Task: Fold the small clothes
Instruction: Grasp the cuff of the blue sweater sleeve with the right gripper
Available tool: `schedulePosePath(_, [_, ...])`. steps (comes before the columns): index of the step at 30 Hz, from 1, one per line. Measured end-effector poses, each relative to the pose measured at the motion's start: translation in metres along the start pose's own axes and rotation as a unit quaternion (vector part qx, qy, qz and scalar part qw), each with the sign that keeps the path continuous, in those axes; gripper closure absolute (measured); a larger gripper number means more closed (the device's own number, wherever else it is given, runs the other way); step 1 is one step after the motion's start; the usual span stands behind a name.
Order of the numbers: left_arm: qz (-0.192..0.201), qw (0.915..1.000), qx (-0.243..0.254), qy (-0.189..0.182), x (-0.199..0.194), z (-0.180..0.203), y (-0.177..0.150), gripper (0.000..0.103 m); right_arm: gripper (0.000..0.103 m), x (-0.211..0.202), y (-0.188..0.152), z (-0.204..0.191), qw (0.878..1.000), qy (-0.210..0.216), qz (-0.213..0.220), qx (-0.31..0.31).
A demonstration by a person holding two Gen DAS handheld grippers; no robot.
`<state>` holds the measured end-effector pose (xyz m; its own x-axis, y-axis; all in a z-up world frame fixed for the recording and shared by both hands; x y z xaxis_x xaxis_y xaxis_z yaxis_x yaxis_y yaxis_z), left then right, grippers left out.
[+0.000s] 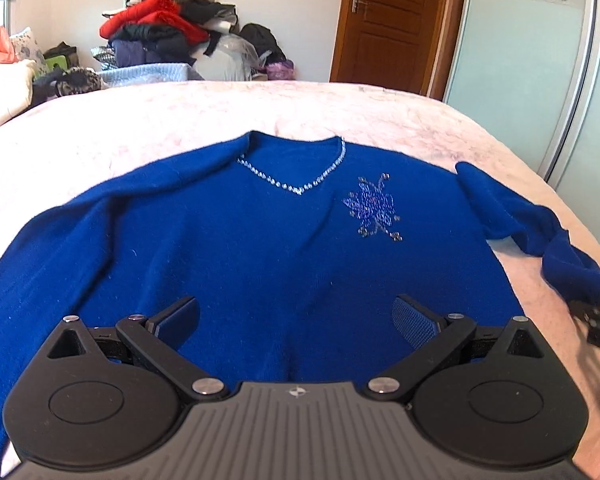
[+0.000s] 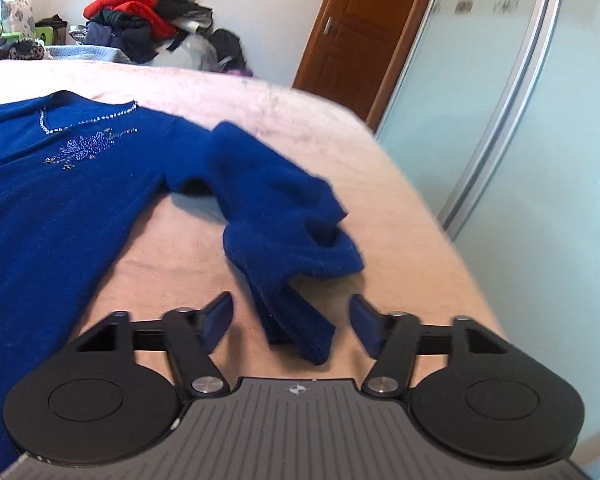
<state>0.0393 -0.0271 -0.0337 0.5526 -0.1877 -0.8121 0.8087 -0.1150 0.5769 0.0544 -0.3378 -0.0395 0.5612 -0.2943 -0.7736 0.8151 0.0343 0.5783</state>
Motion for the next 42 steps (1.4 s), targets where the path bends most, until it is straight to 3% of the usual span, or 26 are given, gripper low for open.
schedulePosePath(1, [-0.003,1.0,0.003,0.0,0.0,0.001,-0.001,0.0,0.061,0.007,0.003,0.0,1.0,0.005,-0.006,0.001])
schedulePosePath(2, [-0.005,1.0,0.006,0.0,0.001,0.001,-0.002,0.0,0.074,0.012,0.005,0.001,1.0,0.012,-0.009,0.003])
schedulePosePath(3, [-0.007,0.9999,0.009,0.001,0.001,0.001,-0.003,0.0,0.077,0.011,0.007,0.0,1.0,0.024,-0.01,0.01])
schedulePosePath(5, [-0.011,0.9999,0.011,0.005,0.002,0.0,-0.005,0.0,0.093,0.003,0.015,0.012,0.994,0.092,-0.005,0.064])
schedulePosePath(6, [-0.012,0.9999,0.009,0.005,0.003,0.0,-0.004,0.0,0.095,0.0,0.018,0.021,0.983,0.148,-0.004,0.108])
schedulePosePath(8, [-0.019,0.9998,-0.001,-0.004,0.005,-0.003,-0.005,0.0,0.096,-0.005,0.025,0.049,0.935,0.285,0.011,0.213])
schedulePosePath(10, [-0.021,0.9996,-0.013,-0.013,0.005,-0.006,-0.005,0.0,0.095,-0.008,0.029,0.081,0.864,0.394,0.041,0.31])
schedulePosePath(13, [-0.021,0.9993,-0.027,-0.015,0.005,-0.012,-0.005,0.0,0.094,-0.011,0.028,0.122,0.782,0.468,0.085,0.402])
schedulePosePath(15, [-0.023,0.999,-0.035,-0.015,0.005,-0.016,-0.004,0.0,0.094,-0.016,0.022,0.141,0.742,0.489,0.114,0.444])
schedulePosePath(16, [-0.026,0.9988,-0.04,-0.015,0.005,-0.018,-0.004,0.0,0.094,-0.019,0.019,0.147,0.73,0.49,0.124,0.459])
schedulePosePath(17, [-0.028,0.9984,-0.045,-0.017,0.006,-0.019,-0.004,0.0,0.094,-0.02,0.014,0.154,0.727,0.483,0.128,0.47])
schedulePosePath(20, [-0.032,0.9976,-0.058,-0.023,0.008,-0.024,-0.005,0.0,0.093,-0.009,-0.001,0.164,0.768,0.411,0.09,0.482])
schedulePosePath(22, [-0.036,0.9972,-0.062,-0.022,0.009,-0.026,-0.005,0.0,0.086,0.009,-0.017,0.164,0.795,0.357,0.042,0.488])
schedulePosePath(24, [-0.041,0.997,-0.062,-0.021,0.011,-0.026,-0.005,0.0,0.072,0.027,-0.033,0.165,0.818,0.293,-0.007,0.495])
schedulePosePath(26, [-0.042,0.9971,-0.059,-0.02,0.012,-0.025,-0.006,0.0,0.06,0.034,-0.046,0.166,0.841,0.223,-0.025,0.493])
schedulePosePath(28, [-0.041,0.9974,-0.056,-0.015,0.012,-0.024,-0.006,0.0,0.059,0.026,-0.048,0.162,0.866,0.16,-0.01,0.474])
schedulePosePath(29, [-0.041,0.9975,-0.056,-0.013,0.012,-0.023,-0.005,0.0,0.059,0.016,-0.043,0.159,0.888,0.108,0.009,0.446])
schedulePosePath(31, [-0.042,0.9975,-0.055,-0.012,0.013,-0.022,-0.006,0.0,0.059,0.0,-0.023,0.139,0.935,0.03,0.045,0.35])
schedulePosePath(33, [-0.046,0.9973,-0.054,-0.014,0.016,-0.019,-0.007,0.0,0.059,-0.01,-0.002,0.102,0.97,0.014,0.066,0.235])
schedulePosePath(35, [-0.05,0.9973,-0.051,-0.016,0.016,-0.016,-0.008,0.0,0.061,-0.003,0.007,0.072,0.984,0.054,0.049,0.164])
schedulePosePath(37, [-0.051,0.9975,-0.046,-0.016,0.016,-0.014,-0.009,0.0,0.061,0.015,0.012,0.049,0.988,0.076,0.015,0.131])
schedulePosePath(42, [-0.046,0.9978,-0.046,-0.009,0.014,-0.018,-0.008,0.0,0.052,0.048,-0.001,0.049,0.992,0.014,-0.024,0.123])
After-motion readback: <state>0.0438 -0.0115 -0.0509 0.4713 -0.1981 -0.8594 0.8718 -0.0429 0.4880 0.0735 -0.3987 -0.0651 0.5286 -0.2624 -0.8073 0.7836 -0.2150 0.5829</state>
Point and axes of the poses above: each gripper's, at about its wrist camera, not at the fingertips, and x roughly the way its jaws point, z to its right, y to its top, the point moved 6 cm from there along x, roughly the way its jaws point, and after that the axes turned 14 degrees about -z, right-handed, at the moved point
